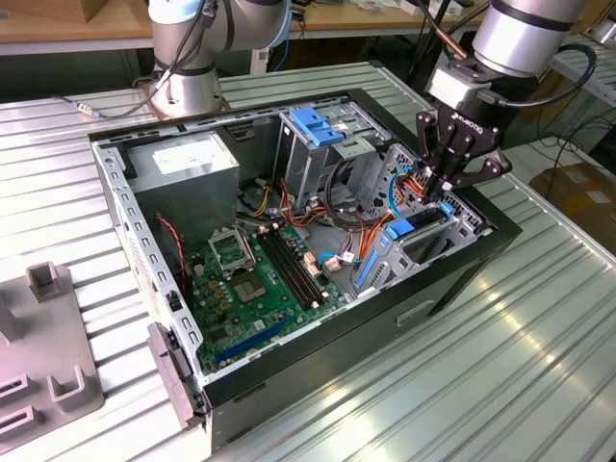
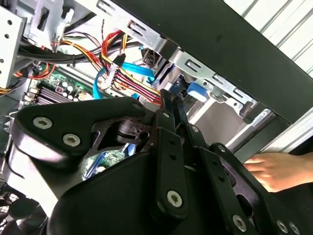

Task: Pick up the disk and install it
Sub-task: 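Insert the first disk wire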

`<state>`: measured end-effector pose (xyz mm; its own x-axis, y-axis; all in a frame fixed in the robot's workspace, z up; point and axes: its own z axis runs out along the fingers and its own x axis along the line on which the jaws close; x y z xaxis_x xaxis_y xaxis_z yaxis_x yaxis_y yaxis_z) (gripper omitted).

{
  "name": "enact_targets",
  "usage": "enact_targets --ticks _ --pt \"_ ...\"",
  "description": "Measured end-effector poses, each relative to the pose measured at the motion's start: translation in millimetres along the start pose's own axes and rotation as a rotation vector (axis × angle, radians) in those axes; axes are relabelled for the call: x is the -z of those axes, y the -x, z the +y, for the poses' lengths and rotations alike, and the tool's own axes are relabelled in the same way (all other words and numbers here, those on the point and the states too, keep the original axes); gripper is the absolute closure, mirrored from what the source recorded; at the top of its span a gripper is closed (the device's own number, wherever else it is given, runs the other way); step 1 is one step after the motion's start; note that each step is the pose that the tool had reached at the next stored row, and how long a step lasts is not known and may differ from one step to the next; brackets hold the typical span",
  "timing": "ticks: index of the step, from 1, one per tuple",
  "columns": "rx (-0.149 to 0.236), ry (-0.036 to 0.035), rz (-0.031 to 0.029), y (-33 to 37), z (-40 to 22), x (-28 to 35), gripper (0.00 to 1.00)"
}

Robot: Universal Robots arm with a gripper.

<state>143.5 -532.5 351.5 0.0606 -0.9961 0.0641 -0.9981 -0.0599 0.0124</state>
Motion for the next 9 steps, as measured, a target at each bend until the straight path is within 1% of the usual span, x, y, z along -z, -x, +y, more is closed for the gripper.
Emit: enact_targets --ticks 4,9 --pt "-0.004 0.0003 -0.0002 -2.2 1.6 -0.2 0.83" --pt "-0.005 0.0003 0.0000 -9.9 2.2 -0.7 0.83"
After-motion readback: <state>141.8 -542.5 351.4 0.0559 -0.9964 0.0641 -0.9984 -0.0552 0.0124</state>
